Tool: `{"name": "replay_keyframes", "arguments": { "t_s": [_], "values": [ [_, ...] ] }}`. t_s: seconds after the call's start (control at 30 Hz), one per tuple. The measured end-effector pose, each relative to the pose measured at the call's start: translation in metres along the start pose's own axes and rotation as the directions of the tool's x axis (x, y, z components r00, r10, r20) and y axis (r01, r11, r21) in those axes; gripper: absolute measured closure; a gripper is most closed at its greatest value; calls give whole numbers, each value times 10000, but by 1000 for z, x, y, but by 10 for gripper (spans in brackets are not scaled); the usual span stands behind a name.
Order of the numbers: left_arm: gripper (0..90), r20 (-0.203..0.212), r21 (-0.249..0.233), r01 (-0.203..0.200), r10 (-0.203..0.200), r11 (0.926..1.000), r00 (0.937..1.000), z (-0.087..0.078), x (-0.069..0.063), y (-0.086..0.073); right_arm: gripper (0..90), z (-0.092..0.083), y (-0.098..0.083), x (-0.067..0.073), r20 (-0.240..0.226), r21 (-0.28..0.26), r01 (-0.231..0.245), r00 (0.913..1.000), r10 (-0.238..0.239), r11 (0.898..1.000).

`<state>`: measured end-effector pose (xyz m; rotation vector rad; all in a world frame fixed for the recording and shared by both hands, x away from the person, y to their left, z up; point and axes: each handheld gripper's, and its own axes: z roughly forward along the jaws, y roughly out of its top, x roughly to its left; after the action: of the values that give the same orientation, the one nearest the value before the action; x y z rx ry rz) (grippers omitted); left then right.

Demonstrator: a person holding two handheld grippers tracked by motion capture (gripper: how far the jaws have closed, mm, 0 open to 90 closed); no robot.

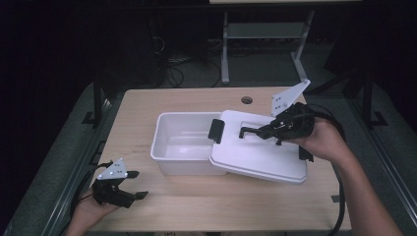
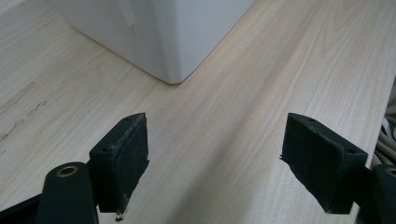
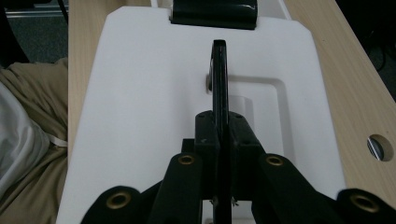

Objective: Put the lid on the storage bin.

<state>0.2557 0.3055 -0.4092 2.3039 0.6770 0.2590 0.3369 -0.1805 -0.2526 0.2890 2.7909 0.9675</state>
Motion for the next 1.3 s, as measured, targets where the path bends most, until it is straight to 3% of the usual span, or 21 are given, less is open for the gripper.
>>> {"name": "replay_keyframes", "arguments": {
  "t_s": [0.93, 1.3],
  "values": [
    [223, -93, 1, 61, -61, 10000, 9999, -3, -1, -3, 840, 48, 62, -10, -628, -494, 1018, 9925, -1048, 9936],
    [222, -68, -35, 59, -59, 10000, 10000, -4, -1, -4, 840, 63, 76, -15, -801, -566, 1103, 9902, -1146, 9923]
  ]
}}
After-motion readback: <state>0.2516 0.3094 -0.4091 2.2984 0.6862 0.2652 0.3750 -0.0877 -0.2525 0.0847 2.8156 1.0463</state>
